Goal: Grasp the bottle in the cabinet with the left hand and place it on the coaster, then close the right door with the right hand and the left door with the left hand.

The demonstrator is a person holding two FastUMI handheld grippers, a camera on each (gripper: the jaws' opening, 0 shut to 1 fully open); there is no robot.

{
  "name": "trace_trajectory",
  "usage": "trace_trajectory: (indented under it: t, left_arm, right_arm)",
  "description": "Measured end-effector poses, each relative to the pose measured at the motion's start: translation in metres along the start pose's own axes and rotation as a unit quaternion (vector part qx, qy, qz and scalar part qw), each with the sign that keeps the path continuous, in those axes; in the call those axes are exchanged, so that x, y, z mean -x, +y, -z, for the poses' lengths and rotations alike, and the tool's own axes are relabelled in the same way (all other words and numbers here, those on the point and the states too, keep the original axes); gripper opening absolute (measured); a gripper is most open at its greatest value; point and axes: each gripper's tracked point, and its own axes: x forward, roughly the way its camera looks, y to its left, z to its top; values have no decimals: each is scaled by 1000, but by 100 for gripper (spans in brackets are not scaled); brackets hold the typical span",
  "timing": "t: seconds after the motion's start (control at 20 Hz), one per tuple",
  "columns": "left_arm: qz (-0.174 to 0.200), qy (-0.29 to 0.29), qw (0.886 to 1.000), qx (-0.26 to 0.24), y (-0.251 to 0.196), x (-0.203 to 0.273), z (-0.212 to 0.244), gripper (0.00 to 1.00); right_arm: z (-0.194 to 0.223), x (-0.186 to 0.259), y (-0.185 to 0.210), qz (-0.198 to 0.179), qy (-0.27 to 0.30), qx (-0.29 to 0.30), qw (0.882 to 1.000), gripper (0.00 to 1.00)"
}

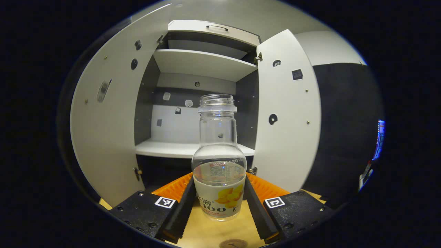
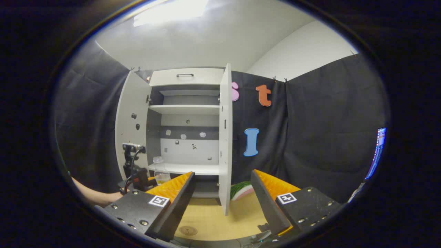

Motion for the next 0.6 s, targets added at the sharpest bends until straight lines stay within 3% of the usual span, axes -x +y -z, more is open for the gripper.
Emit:
trace_trajectory:
  t: [0.3,0.4,0.45,0.6]
  left_arm:
    - [50,63,996,-31,-24,29,123,79]
    - [65,73,995,-29,-25,33,153,79]
    - [70,83,994,-28,-26,34,168,79]
    - [71,116,989,-60,-22,38,213,80]
  right_arm:
    - [10,-10,1,-19,20,-3,1000,98]
    - [6,-28,5,-30,20,-2,999,98]
    - [5,-38,9,-37,18,-2,999,93]
    - [11,-73,11,-38,20,-3,999,98]
